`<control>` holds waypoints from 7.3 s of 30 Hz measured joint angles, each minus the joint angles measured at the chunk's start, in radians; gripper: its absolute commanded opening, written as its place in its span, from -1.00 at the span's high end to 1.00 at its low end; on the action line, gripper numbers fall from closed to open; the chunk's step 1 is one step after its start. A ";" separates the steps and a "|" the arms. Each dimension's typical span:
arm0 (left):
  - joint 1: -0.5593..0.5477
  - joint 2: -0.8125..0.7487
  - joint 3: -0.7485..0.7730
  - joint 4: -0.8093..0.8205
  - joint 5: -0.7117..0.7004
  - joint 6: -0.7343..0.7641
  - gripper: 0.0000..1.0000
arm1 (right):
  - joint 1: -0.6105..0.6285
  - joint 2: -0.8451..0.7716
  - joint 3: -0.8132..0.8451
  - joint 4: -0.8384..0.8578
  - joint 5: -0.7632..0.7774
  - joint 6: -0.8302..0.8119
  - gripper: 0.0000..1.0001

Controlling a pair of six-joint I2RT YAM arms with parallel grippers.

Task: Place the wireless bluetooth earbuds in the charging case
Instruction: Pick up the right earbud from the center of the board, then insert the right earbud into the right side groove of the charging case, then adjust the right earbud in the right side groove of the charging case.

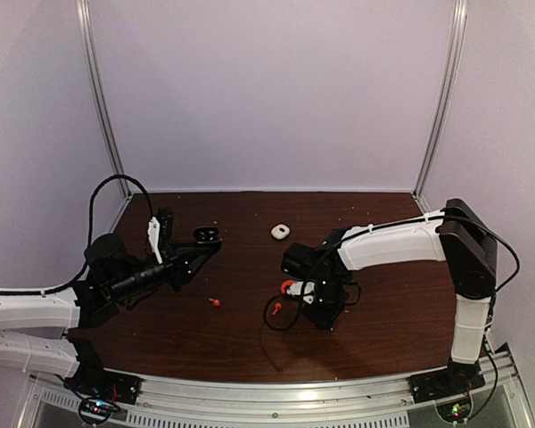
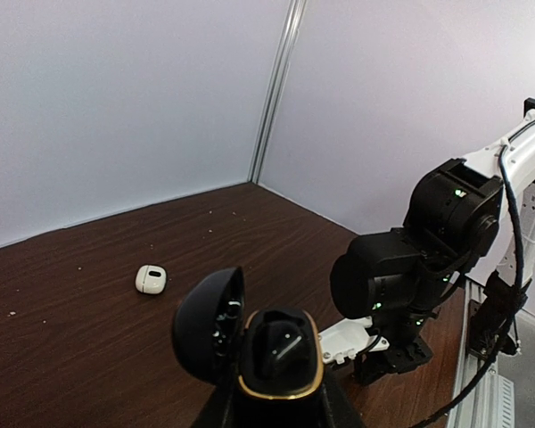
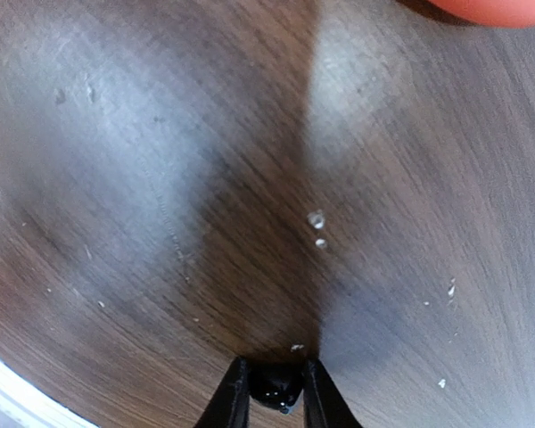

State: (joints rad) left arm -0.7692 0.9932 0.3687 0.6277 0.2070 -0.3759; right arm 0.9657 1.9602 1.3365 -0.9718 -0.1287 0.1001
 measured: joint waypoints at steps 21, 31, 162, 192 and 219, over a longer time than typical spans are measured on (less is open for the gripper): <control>0.000 -0.005 -0.030 0.185 0.139 0.094 1.00 | -0.026 -0.326 0.044 0.292 0.048 -0.026 0.76; -0.006 0.076 -0.030 0.341 0.348 0.198 1.00 | -0.022 -0.666 -0.130 0.777 -0.079 -0.076 0.75; -0.093 0.125 0.051 0.356 0.267 0.223 1.00 | 0.202 -0.513 -0.283 1.399 -0.114 -0.285 0.73; -0.095 0.124 0.048 0.332 0.167 0.217 1.00 | 0.204 -0.463 -0.273 1.374 -0.029 -0.273 0.30; -0.095 0.141 0.069 0.389 0.360 0.217 1.00 | 0.184 -0.645 -0.278 1.119 -0.159 -0.253 -0.36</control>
State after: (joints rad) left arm -0.8639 1.1343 0.4377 1.0164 0.5674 -0.1589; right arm 1.1496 1.3148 1.0584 0.1471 -0.2874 -0.1532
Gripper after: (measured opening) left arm 0.244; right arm 0.699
